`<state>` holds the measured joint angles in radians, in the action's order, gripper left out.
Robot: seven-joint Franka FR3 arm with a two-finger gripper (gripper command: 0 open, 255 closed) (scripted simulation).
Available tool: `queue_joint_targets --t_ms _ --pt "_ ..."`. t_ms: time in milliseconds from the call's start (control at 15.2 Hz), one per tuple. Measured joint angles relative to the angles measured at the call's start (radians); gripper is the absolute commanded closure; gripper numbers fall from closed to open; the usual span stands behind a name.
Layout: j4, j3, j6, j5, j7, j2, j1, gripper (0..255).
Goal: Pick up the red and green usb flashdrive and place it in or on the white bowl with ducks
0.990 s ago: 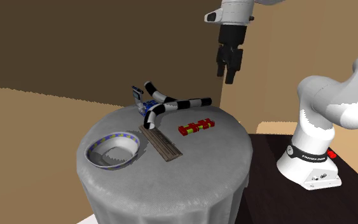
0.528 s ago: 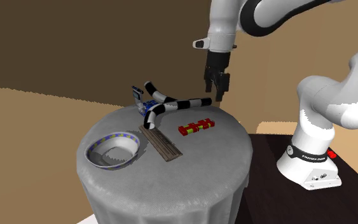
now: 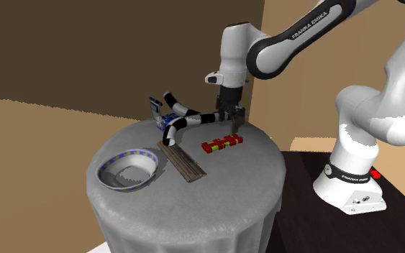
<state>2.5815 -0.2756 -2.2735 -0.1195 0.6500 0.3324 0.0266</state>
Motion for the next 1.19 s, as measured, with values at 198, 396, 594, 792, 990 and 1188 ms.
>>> queue_joint_targets --t_ms 198,396,594,792,990,1188 --pt "0.002 -0.018 -0.060 -0.002 0.043 -0.059 0.003 0" --pt "0.015 -0.024 -0.108 0.003 0.053 -0.094 0.005 0" --pt "0.029 -0.030 -0.155 0.009 0.061 -0.127 0.007 0" --pt "0.032 -0.030 -0.165 0.011 0.061 -0.134 0.008 0" --pt "0.032 -0.030 -0.166 0.011 0.061 -0.135 0.009 0" --pt "0.032 -0.030 -0.166 0.011 0.061 -0.135 0.009 255"
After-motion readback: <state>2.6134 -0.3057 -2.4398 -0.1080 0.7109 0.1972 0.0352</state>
